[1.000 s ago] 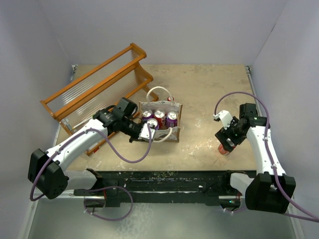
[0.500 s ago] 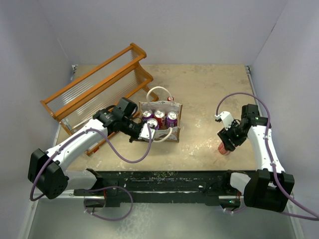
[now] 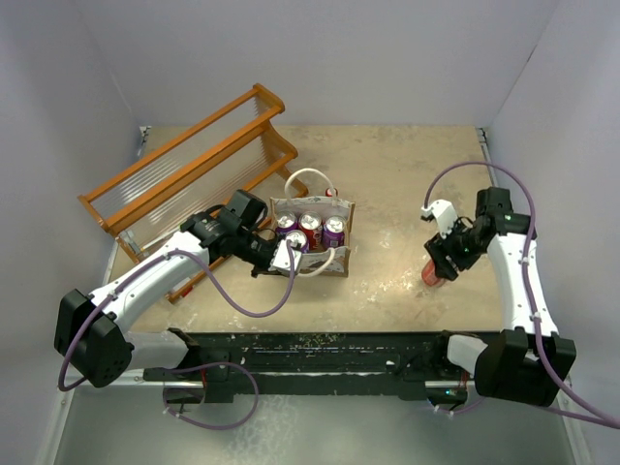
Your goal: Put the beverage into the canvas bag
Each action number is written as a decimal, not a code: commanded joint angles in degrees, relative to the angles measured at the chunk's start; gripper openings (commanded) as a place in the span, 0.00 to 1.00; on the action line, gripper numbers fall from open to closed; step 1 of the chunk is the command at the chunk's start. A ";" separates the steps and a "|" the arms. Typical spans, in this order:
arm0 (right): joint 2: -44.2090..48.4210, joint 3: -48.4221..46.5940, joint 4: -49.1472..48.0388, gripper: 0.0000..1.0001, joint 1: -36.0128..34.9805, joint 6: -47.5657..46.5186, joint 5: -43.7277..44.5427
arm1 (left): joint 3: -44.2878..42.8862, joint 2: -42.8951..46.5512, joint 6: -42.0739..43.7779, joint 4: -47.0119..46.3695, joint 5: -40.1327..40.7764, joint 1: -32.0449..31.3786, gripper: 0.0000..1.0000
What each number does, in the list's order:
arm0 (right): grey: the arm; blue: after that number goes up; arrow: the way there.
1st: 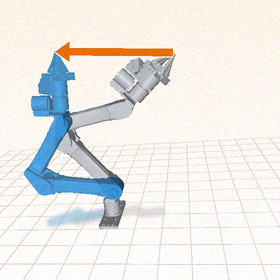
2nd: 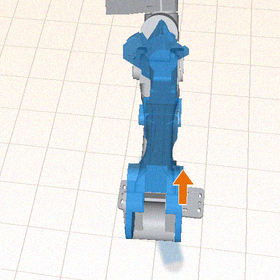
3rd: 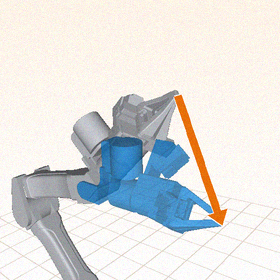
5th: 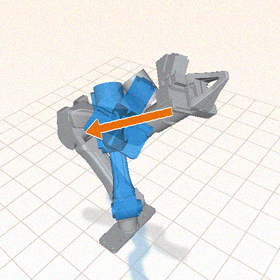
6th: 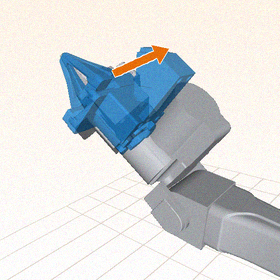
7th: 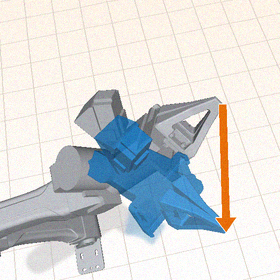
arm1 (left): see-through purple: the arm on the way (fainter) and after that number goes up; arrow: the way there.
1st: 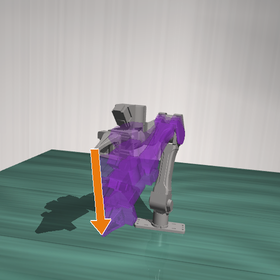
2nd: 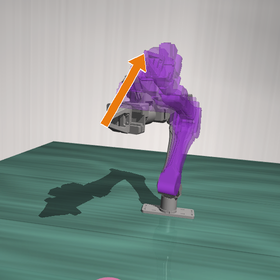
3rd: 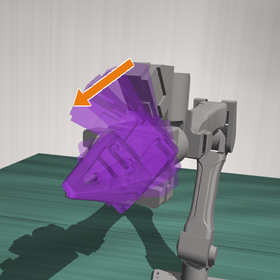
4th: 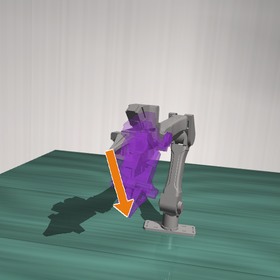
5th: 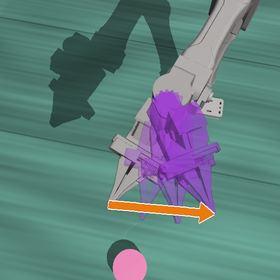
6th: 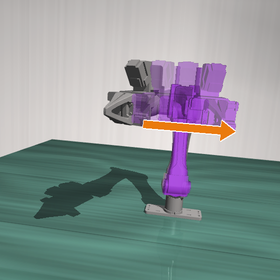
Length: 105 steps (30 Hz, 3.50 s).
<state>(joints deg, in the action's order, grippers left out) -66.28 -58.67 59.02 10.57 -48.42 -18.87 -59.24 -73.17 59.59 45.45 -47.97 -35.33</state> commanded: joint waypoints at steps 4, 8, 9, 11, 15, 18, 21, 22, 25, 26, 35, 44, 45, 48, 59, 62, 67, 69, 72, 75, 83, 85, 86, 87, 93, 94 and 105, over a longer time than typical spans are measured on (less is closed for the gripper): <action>-0.50 -12.87 2.56 0.00 0.15 2.24 -9.29 | 0.23 1.14 1.32 -0.98 -1.88 -0.13 0.09; -0.69 -18.40 3.06 0.00 0.00 3.14 -12.11 | -0.03 1.05 1.31 -0.83 -1.95 -0.15 0.09; -0.74 -19.66 3.17 0.00 -0.06 3.22 -12.84 | -0.12 1.11 1.27 -0.81 -1.95 -0.08 0.09; -0.78 -22.25 3.20 0.00 -0.26 3.63 -14.07 | -0.22 1.10 1.23 -0.72 -1.87 -0.11 0.09; -0.86 -27.01 2.24 0.00 -1.70 5.29 -16.14 | -0.61 0.95 1.12 -0.55 -1.95 -0.16 0.09; -1.30 -30.08 0.38 0.00 -5.58 8.43 -16.09 | -0.94 0.80 1.05 -0.28 -2.32 -0.14 0.09; -2.44 -32.55 -1.95 0.00 -12.27 11.84 -12.51 | -1.08 0.26 1.17 -0.21 -2.75 -0.08 0.09; -2.88 -33.41 -2.46 0.00 -14.24 12.57 -12.13 | -1.32 0.02 1.20 0.12 -2.95 -0.12 0.09; -4.64 -36.69 -3.41 0.00 -18.27 14.15 -12.15 | -1.93 -0.31 1.22 0.85 -3.03 -0.11 0.08; -5.39 -37.83 -3.62 0.00 -19.52 14.49 -12.04 | -2.01 -0.26 1.27 0.89 -2.89 -0.09 0.08; -9.98 -42.57 -6.19 0.00 -28.93 15.70 -14.19 | -2.65 -0.97 3.48 3.34 -3.89 -0.09 0.00; -15.60 -43.58 -9.57 0.00 -34.39 14.86 -19.07 | -2.32 -1.90 10.01 10.41 -7.27 -0.13 0.00; -16.59 -43.62 -9.95 0.00 -34.99 14.99 -19.56 | -2.31 -2.01 10.41 10.89 -6.75 -0.15 0.00; -18.85 -44.03 -10.66 0.00 -37.31 15.18 -19.89 | -2.14 -2.09 10.83 11.87 -5.61 -0.17 0.00; -25.61 -45.04 -10.41 0.00 -43.86 14.86 -17.75 | -0.45 -1.28 11.03 11.33 -5.20 -0.19 0.00; -26.50 -44.86 -9.57 0.00 -44.52 14.33 -16.90 | -0.35 -0.96 10.92 11.12 -5.08 -0.19 0.00; -28.76 -45.50 -6.62 0.00 -45.36 12.97 -15.16 | -0.35 -1.10 10.71 10.54 -5.26 -0.19 0.00; -29.39 -45.76 -4.97 0.00 -45.77 11.90 -14.32 | -0.39 -1.20 10.61 10.53 -5.26 -0.23 0.00; -29.48 -45.45 -3.59 0.00 -45.93 11.02 -13.00 | -0.36 -1.04 10.62 10.49 -5.13 -0.20 0.00; -29.47 -44.94 -3.31 0.00 -45.99 10.84 -11.89 | -0.32 -0.93 10.47 10.28 -5.12 -0.24 0.00; -30.22 -42.98 -3.52 0.00 -46.29 10.82 -10.11 | -0.29 -0.90 10.28 9.93 -5.08 -0.26 0.00; -30.27 -42.00 -4.36 0.00 -46.50 11.25 -10.26 | -0.21 -0.91 10.07 9.76 -5.14 -0.19 0.00; -30.31 -41.77 -4.69 0.00 -46.70 11.46 -10.30 | -0.24 -0.92 9.99 9.68 -5.12 -0.24 0.00; -30.39 -41.46 -4.97 0.00 -46.86 11.65 -10.22 | -0.26 -0.93 9.94 9.66 -5.14 -0.20 0.00; -30.38 -38.97 -7.41 0.00 -47.58 12.45 -8.71 | -0.22 -0.84 9.65 9.61 -4.95 -0.25 0.00; -30.52 -38.54 -7.62 0.00 -47.77 12.54 -8.34 | -0.13 -0.81 9.52 9.53 -4.95 -0.20 0.00; -31.76 -35.44 -10.07 0.01 -50.25 12.52 -3.54 | -0.06 -0.50 8.99 9.26 -5.32 -0.21 0.00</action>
<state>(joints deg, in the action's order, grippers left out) -98.45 -94.00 52.10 -39.07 -36.56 -23.00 -59.99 -75.11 69.41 53.87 -50.54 -35.31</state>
